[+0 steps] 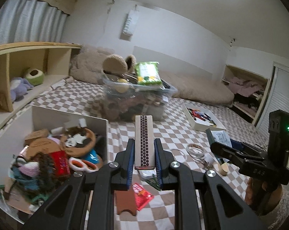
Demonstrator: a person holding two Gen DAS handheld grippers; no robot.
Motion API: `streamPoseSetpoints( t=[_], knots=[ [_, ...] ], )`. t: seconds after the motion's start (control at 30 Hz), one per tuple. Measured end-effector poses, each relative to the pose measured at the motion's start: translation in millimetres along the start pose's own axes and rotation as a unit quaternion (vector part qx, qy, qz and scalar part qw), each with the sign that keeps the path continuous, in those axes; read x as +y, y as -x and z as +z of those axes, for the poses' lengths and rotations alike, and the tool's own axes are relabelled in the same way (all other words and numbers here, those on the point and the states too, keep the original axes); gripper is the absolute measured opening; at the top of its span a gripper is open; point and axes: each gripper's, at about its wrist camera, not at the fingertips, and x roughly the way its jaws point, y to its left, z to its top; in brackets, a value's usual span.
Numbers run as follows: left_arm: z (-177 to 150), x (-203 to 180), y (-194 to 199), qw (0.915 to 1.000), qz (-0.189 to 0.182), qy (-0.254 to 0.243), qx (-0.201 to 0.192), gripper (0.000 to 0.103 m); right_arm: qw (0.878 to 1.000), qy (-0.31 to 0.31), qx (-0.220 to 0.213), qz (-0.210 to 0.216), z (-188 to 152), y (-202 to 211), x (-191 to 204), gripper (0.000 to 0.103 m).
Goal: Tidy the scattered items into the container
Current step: 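Lift and carry the sachet with the right tool while the left tool carries the matchbox to the box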
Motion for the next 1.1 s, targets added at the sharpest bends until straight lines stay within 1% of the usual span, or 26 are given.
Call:
streamPoseSetpoints(
  t=[0.3, 0.6, 0.8, 0.87, 1.1],
  knots=[
    [13, 35, 24, 0.9983, 0.037, 0.028, -0.035, 0.02, 0.999, 0.021, -0.014, 0.041, 17, -14, 41, 0.074],
    [22, 70, 48, 0.9939, 0.067, 0.059, -0.064, 0.02, 0.995, 0.033, -0.006, 0.09, 27, -34, 79, 0.074],
    [23, 91, 59, 0.9899, 0.093, 0.075, -0.075, 0.02, 0.991, 0.036, 0.021, 0.126, 21, -55, 105, 0.074],
    [22, 97, 62, 0.9888, 0.1, 0.079, -0.078, 0.02, 0.989, 0.035, 0.036, 0.141, 16, -65, 115, 0.074],
    [20, 113, 63, 0.9864, 0.116, 0.09, -0.074, 0.02, 0.979, 0.057, 0.089, 0.174, -5, -92, 154, 0.074]
  ],
)
